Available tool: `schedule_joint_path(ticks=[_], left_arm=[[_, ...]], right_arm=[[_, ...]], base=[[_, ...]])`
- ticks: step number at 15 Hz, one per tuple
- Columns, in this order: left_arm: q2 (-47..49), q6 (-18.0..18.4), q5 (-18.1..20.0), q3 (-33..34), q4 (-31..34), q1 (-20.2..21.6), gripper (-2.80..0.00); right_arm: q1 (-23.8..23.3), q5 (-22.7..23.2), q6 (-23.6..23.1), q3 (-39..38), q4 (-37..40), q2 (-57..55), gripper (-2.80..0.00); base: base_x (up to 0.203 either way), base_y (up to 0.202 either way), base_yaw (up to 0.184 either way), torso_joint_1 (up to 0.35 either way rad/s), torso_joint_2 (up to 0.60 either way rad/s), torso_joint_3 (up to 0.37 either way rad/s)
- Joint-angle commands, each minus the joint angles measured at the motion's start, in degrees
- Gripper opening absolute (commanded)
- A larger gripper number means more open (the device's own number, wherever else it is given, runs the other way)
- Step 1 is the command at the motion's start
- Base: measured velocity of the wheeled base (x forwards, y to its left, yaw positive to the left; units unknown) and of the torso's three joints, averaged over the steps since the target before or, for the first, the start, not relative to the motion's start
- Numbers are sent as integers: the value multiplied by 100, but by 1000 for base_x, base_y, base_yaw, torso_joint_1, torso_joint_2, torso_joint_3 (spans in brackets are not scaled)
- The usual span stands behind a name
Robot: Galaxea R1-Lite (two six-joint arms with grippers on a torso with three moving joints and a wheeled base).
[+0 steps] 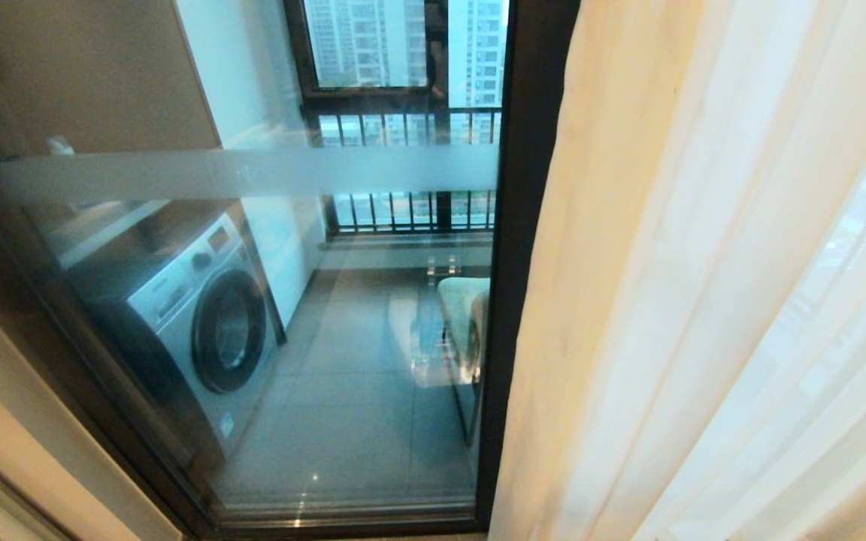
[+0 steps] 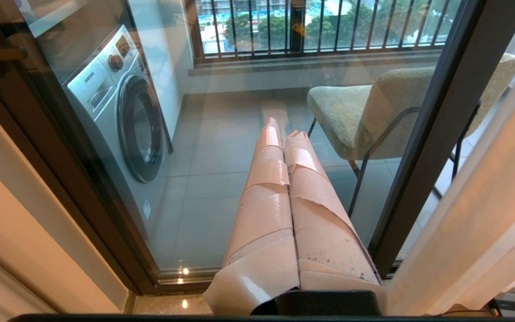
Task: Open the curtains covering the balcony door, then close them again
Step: Close the inner curtains on both sides
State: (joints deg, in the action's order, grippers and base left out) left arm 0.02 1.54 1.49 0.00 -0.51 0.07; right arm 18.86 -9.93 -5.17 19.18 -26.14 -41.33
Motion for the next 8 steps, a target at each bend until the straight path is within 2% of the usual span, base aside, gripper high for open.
schedule_joint_path(ticks=[1, 2, 5, 8], left_arm=[[-2, 5, 1, 0, -2, 1, -280], [-2, -2, 1, 0, -2, 1, -280], [-2, 4, 1, 0, -2, 1, -280], [-2, 5, 1, 0, -2, 1, -280]], right_arm=[[-260, -62, -13, -252, 44, 348, -280], [-362, -90, -23, -350, 49, 405, -280], [-1114, -44, -14, -1149, 97, 756, -280], [-1541, 323, -53, -1801, 129, 1454, -280]], base=[[0, 0, 0, 0, 0, 0], [0, 0, 0, 0, 0, 0], [0, 0, 0, 0, 0, 0], [0, 0, 0, 0, 0, 0]])
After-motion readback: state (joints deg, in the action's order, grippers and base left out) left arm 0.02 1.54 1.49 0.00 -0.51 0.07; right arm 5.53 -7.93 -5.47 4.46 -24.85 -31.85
